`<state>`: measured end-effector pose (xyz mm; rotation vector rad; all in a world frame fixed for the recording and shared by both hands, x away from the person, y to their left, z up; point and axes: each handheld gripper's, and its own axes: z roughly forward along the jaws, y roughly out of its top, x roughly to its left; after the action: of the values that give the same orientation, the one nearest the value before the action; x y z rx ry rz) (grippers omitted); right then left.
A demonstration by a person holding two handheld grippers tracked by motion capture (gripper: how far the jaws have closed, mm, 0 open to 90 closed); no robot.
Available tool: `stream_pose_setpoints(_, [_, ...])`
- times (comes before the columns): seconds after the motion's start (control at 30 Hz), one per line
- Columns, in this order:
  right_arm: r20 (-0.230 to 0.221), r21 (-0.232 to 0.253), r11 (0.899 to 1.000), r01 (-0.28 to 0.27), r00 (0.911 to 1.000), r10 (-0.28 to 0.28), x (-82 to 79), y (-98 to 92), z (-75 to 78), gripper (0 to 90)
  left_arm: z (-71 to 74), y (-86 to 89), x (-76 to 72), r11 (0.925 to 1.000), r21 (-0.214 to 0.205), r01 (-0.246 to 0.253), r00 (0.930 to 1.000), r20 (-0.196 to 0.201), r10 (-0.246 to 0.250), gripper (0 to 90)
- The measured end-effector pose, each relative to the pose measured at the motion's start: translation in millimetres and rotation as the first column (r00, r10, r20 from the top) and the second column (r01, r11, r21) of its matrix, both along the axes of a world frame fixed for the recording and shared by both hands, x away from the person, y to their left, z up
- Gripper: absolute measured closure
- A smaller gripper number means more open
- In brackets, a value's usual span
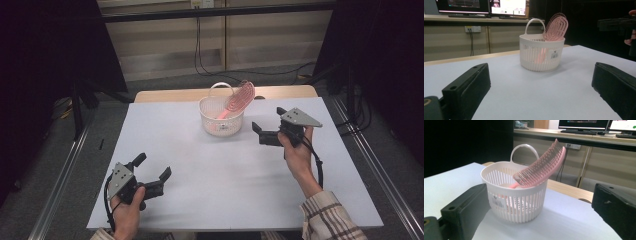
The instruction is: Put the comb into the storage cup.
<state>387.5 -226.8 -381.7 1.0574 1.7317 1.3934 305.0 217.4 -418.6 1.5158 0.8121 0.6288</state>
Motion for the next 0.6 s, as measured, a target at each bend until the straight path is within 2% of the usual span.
stream_pose_setpoints(0.13, [0.007, -0.024, 1.0, -0.002, 1.0, 0.002, -12.2, -1.2, -3.3, 0.0, -0.4, 1.7, 0.0, 0.9998, -0.009, -0.018, 0.9998, -0.001, 0.018, 2.2])
stream_pose_setpoints(0.33, [0.025, 0.001, 1.0, -0.01, 0.9996, 0.01, -27.1, -5.0, -0.2, 0.0, 0.1, 1.7, -1.2, 0.9999, 0.0, -0.017, 0.9998, -0.004, 0.017, 2.2])
stream_pose_setpoints(0.5, [0.043, -0.013, 1.0, 0.004, 0.9991, -0.003, -36.1, -6.8, 0.7, 0.0, -0.2, 2.3, -0.9, 0.9998, 0.0, -0.021, 0.9997, -0.01, 0.021, 2.2])
stream_pose_setpoints(0.6, [0.043, 0.002, 1.0, -0.008, 0.999, 0.008, -41.1, -7.9, -1.3, 0.0, -0.2, 2.0, -0.7, 0.9997, 0.0, -0.025, 0.9996, -0.011, 0.025, 2.2])
